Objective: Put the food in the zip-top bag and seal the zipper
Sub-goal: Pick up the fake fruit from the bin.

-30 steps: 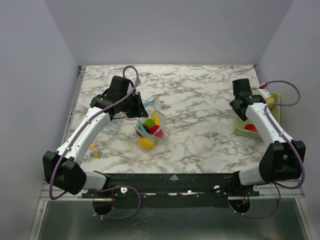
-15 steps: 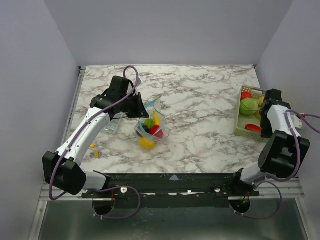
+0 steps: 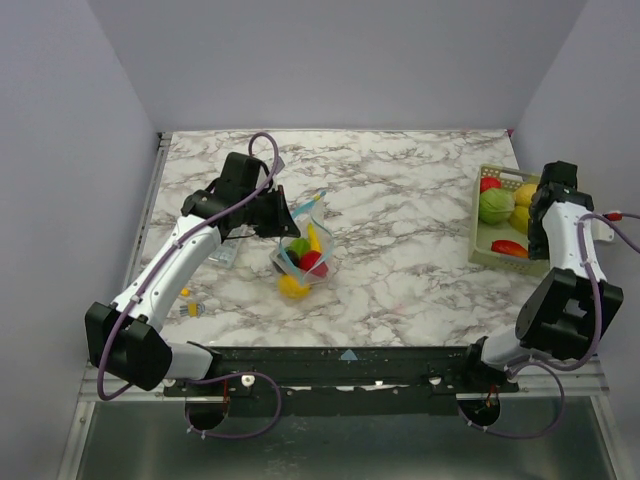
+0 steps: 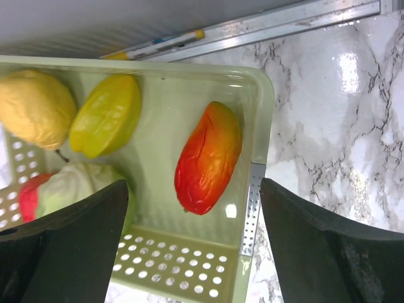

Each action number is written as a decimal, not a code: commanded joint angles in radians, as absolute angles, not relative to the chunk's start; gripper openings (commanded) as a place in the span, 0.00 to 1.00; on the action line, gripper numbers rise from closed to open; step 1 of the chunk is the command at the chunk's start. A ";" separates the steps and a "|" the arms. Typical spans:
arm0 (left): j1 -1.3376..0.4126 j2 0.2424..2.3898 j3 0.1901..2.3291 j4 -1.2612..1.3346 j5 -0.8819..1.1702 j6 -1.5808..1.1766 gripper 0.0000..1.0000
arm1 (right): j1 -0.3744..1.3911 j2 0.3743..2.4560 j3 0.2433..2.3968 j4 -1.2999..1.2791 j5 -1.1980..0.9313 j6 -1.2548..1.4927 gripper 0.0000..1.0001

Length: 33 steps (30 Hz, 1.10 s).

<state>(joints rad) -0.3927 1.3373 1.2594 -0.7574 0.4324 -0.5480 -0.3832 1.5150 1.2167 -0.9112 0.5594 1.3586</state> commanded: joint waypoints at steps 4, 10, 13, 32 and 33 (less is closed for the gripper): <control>-0.419 1.350 1.292 -0.747 0.467 -0.569 0.00 | -0.382 1.488 1.272 -0.916 0.538 1.317 0.90; -0.433 1.351 1.312 -0.760 0.456 -0.566 0.00 | -0.383 1.639 1.337 -0.951 0.469 1.400 0.93; -0.434 1.349 1.313 -0.768 0.450 -0.562 0.00 | -0.383 1.693 1.334 -0.943 0.459 1.429 0.93; -0.434 1.336 1.312 -0.790 0.430 -0.532 0.00 | -0.383 1.799 1.165 -0.775 0.452 1.432 0.84; -0.434 1.333 1.311 -0.793 0.427 -0.530 0.00 | -0.383 1.798 1.161 -0.773 0.455 1.430 0.82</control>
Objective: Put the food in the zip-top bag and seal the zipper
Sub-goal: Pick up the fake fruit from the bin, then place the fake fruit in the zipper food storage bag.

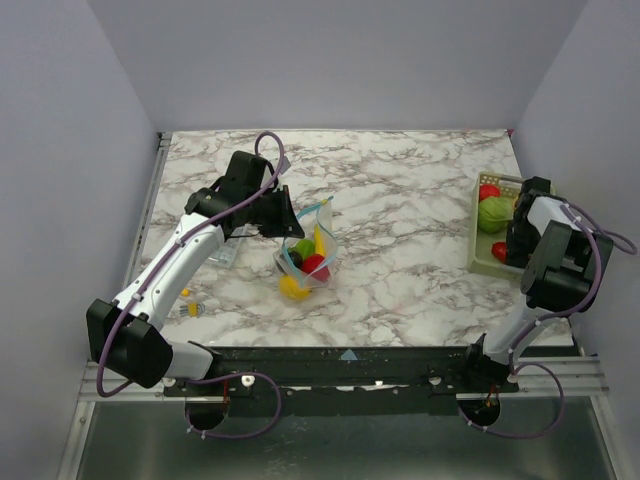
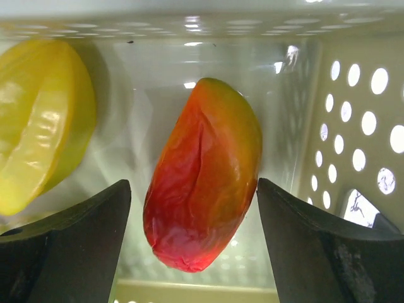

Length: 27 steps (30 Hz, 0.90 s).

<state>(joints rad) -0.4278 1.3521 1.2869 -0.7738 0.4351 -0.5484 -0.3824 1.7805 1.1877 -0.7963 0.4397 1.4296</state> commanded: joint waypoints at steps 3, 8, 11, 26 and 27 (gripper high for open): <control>-0.434 1.324 1.301 -0.789 0.417 -0.529 0.00 | -0.384 1.772 1.159 -0.775 0.467 1.413 0.78; -0.433 1.307 1.278 -0.771 0.403 -0.522 0.00 | -0.383 1.683 1.174 -0.776 0.490 1.359 0.55; -0.433 1.299 1.266 -0.761 0.391 -0.510 0.00 | -0.383 1.619 1.194 -0.781 0.456 1.327 0.40; -0.433 1.287 1.233 -0.724 0.329 -0.413 0.00 | -0.345 1.228 1.034 -0.477 0.043 0.821 0.00; -0.434 1.289 1.225 -0.715 0.331 -0.413 0.00 | -0.309 1.204 1.016 -0.454 -0.005 0.799 0.00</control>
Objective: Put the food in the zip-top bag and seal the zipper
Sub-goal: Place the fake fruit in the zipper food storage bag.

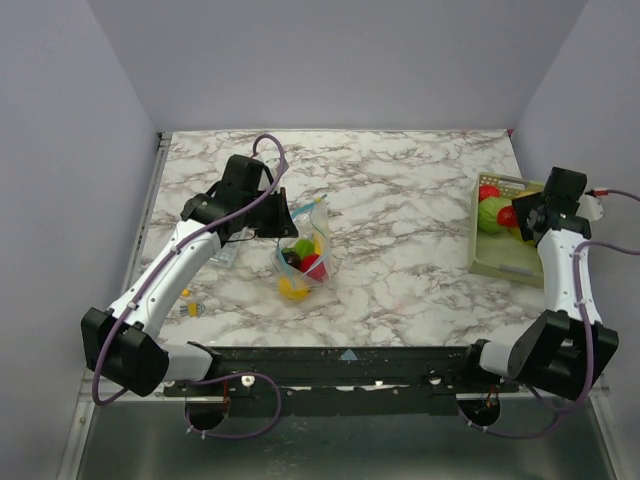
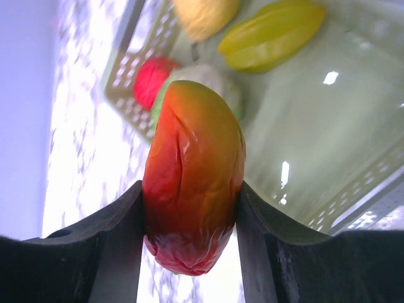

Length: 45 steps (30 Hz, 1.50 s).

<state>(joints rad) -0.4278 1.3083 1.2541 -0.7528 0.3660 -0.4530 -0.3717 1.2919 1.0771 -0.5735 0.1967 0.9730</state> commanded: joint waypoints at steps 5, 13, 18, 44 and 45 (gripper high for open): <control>-0.434 1.313 1.203 -0.694 0.349 -0.407 0.00 | 0.080 1.108 0.936 -0.330 -0.014 0.761 0.00; -0.434 1.291 1.201 -0.694 0.376 -0.417 0.00 | 0.735 1.032 0.869 -0.046 0.225 0.646 0.01; -0.434 1.287 1.198 -0.696 0.402 -0.437 0.00 | 1.018 1.122 0.989 -0.009 0.369 0.473 0.01; -0.434 1.233 1.234 -0.738 0.424 -0.480 0.00 | 1.228 1.389 0.867 0.690 0.615 0.126 0.50; -0.434 1.236 1.237 -0.744 0.430 -0.478 0.00 | 1.228 1.390 0.875 0.674 0.622 0.140 0.55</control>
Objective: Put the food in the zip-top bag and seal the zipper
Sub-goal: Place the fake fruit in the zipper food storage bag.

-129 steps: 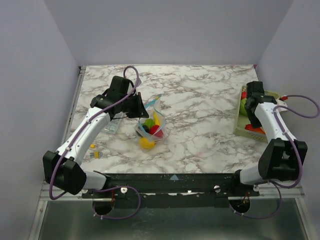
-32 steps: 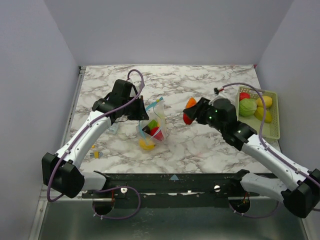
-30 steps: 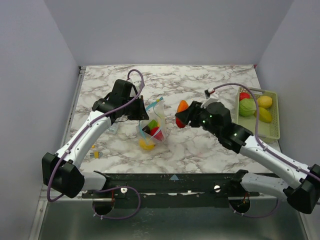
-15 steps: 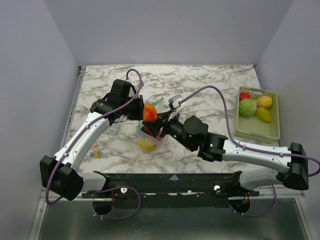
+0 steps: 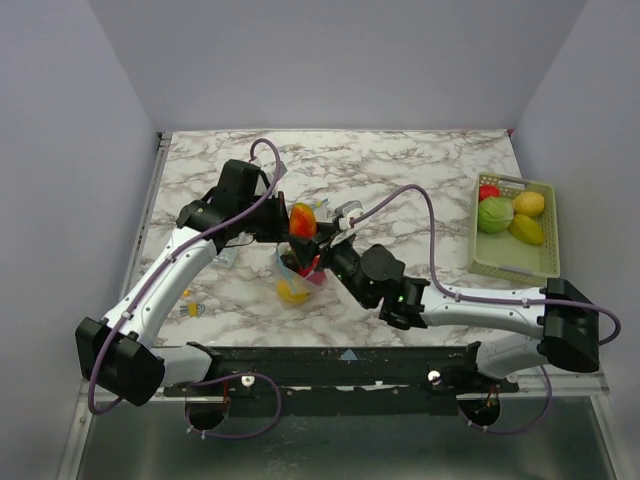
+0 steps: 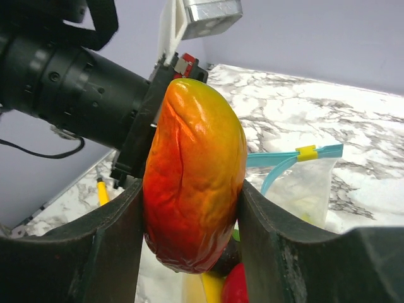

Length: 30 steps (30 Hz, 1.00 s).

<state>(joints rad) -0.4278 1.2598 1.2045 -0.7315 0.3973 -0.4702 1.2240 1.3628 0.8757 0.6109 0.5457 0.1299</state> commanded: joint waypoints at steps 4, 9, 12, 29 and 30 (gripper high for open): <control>-0.434 1.220 1.228 -0.745 0.395 -0.463 0.00 | 1.228 1.356 0.855 0.666 0.614 0.163 0.72; -0.434 1.222 1.232 -0.762 0.393 -0.453 0.00 | 1.228 1.337 0.887 0.544 0.632 0.225 0.85; -0.434 1.215 1.214 -0.733 0.390 -0.455 0.00 | 1.228 1.323 0.902 0.486 0.619 0.262 0.85; -0.434 1.184 1.229 -0.757 0.384 -0.456 0.00 | 1.227 1.129 0.903 0.153 0.914 0.433 0.85; -0.434 1.185 1.236 -0.766 0.388 -0.457 0.00 | 1.226 1.115 0.903 0.117 0.979 0.452 0.85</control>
